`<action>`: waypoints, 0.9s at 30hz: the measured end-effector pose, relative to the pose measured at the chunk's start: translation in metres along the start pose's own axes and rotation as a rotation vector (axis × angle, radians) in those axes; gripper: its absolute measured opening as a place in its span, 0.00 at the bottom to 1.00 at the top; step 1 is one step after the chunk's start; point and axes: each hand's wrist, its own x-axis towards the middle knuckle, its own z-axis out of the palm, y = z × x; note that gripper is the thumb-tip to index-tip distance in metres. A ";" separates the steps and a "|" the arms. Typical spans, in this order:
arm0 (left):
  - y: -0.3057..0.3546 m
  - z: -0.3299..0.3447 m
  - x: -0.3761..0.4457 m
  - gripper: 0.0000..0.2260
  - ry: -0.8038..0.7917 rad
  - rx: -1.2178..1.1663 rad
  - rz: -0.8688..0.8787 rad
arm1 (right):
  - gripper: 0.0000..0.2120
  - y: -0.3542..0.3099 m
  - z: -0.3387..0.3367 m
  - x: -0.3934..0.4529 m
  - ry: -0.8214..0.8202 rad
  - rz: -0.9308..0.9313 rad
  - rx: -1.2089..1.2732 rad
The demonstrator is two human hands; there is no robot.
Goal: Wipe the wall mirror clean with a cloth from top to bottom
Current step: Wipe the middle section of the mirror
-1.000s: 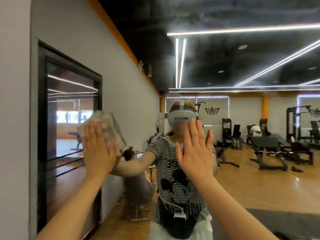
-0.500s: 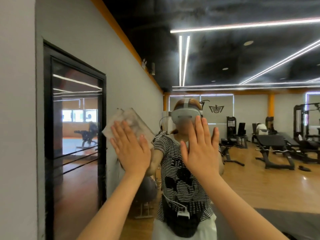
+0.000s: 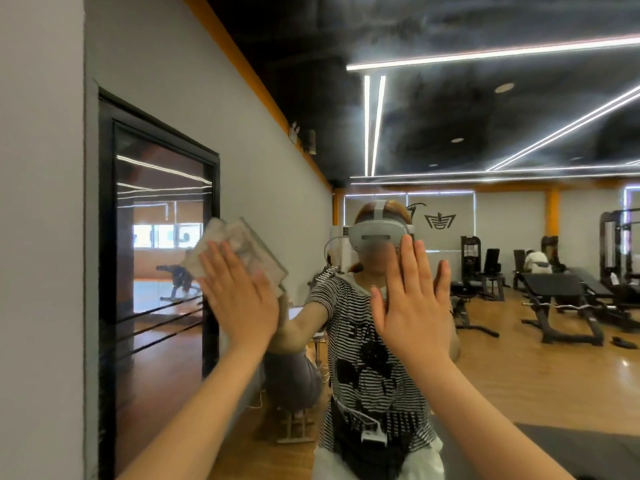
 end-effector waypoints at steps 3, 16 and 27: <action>0.035 0.014 -0.028 0.30 -0.026 0.061 0.228 | 0.30 0.000 0.000 0.000 0.000 0.001 0.002; -0.031 -0.006 0.020 0.28 -0.012 0.044 0.233 | 0.30 0.001 0.001 0.000 0.008 0.000 0.009; 0.046 0.016 -0.025 0.30 -0.059 0.148 0.512 | 0.30 0.002 0.000 0.000 0.019 -0.010 0.023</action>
